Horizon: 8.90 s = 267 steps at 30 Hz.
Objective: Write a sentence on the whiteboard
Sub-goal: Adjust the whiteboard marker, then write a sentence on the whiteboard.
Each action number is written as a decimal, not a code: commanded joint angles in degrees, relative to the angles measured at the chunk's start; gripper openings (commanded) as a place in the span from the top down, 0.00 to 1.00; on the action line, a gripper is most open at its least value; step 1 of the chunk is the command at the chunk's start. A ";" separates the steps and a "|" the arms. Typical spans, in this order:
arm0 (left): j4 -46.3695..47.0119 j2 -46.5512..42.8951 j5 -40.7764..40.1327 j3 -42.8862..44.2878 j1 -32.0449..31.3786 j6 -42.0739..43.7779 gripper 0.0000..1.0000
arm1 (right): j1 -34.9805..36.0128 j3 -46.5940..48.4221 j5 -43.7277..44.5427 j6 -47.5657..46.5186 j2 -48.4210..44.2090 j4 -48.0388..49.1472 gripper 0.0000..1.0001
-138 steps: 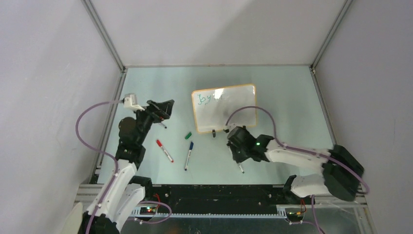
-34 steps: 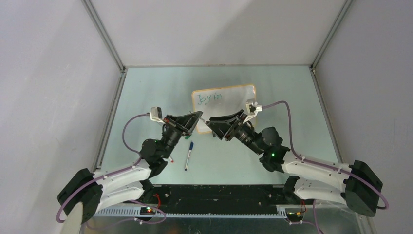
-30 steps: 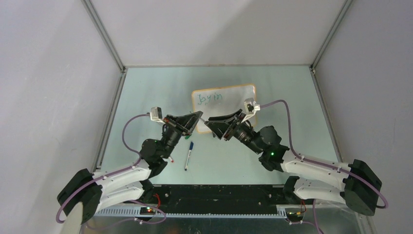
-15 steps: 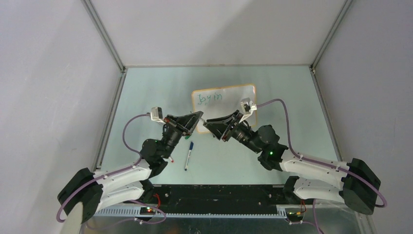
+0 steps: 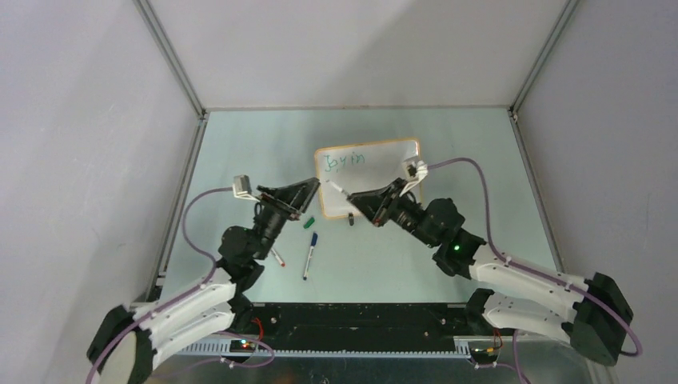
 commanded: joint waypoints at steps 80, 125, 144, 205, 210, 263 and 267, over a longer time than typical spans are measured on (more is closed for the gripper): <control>29.03 60.01 55.50 18.95 34.90 18.70 0.43 | -19.72 32.84 -1.37 -17.28 13.38 -52.10 1.00; 29.05 65.24 56.98 23.38 35.34 13.47 1.00 | -17.82 45.78 17.15 -19.66 27.19 -60.03 1.00; 29.11 65.19 57.20 23.52 35.37 13.56 1.00 | -17.86 48.53 17.39 -19.93 30.60 -62.11 1.00; 29.11 65.16 57.57 23.50 35.04 13.72 1.00 | 0.78 45.48 25.56 -22.08 37.96 -52.84 1.00; 29.11 65.20 57.59 23.62 35.07 13.71 1.00 | 0.95 46.50 26.20 -22.13 39.11 -53.61 1.00; 29.11 65.04 57.72 23.64 34.88 13.89 1.00 | 1.91 47.87 27.22 -23.18 41.92 -58.34 1.00; 29.11 65.04 57.75 23.60 34.90 13.89 1.00 | 2.26 47.84 27.22 -23.50 42.10 -58.66 1.00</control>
